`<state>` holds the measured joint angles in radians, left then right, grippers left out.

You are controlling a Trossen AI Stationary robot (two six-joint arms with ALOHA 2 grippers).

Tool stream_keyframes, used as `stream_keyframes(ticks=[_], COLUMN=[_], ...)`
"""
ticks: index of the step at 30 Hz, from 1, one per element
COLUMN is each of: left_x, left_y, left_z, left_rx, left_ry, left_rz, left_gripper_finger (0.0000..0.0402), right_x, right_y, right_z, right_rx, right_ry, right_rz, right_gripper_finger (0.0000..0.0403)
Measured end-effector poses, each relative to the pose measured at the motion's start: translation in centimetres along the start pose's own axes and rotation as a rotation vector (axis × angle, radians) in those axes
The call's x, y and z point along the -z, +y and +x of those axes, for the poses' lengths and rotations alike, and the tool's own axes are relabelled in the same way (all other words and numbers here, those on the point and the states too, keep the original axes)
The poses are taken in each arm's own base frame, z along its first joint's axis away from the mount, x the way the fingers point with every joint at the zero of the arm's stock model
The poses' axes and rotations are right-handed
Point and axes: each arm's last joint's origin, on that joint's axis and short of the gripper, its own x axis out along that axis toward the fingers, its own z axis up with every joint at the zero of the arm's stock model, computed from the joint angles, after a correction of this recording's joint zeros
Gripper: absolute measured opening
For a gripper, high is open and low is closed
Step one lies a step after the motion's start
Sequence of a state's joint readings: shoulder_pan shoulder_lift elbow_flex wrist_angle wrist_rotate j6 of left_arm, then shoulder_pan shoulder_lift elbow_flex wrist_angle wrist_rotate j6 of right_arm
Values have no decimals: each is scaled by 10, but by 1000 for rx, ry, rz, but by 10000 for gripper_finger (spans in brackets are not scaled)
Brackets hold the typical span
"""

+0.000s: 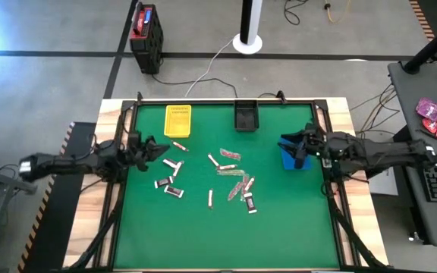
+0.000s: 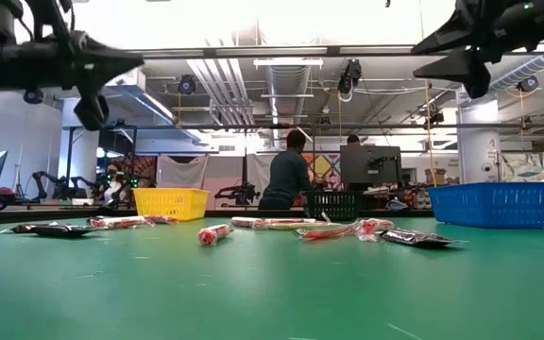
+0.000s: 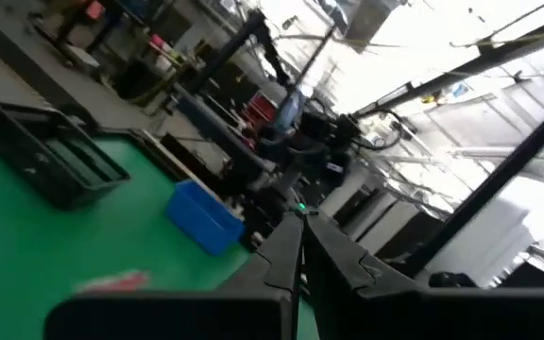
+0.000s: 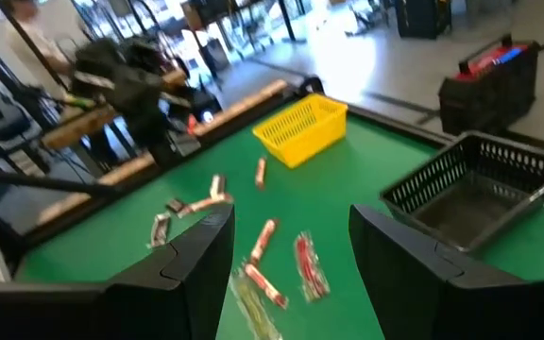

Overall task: Sort candy by brand, put in halloween buckets
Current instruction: Put the pink candy into the yellow basket

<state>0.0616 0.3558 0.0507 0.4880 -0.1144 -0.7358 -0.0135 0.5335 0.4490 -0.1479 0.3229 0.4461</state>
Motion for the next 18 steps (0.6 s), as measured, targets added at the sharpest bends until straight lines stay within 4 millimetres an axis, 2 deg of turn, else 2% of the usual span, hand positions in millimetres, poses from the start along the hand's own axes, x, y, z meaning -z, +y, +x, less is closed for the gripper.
stream_keyframes(ticks=[3,7,13,18], left_x=[-4,-6,-2,15], left_y=[-21,-40,-47,-48], left_z=[13,33,54,77], left_rx=[-19,-227,-641,-849], left_ry=[59,209,488,734], left_rz=[43,117,44,-23], left_gripper_finger=[0,0,0,0], right_x=[3,8,13,14], right_y=[1,1,1,1], right_z=[5,11,18,22], right_rx=[13,29,49,72], right_ry=[27,61,97,106], right_rz=[-10,-24,-41,-54], right_gripper_finger=[203,203,203,203])
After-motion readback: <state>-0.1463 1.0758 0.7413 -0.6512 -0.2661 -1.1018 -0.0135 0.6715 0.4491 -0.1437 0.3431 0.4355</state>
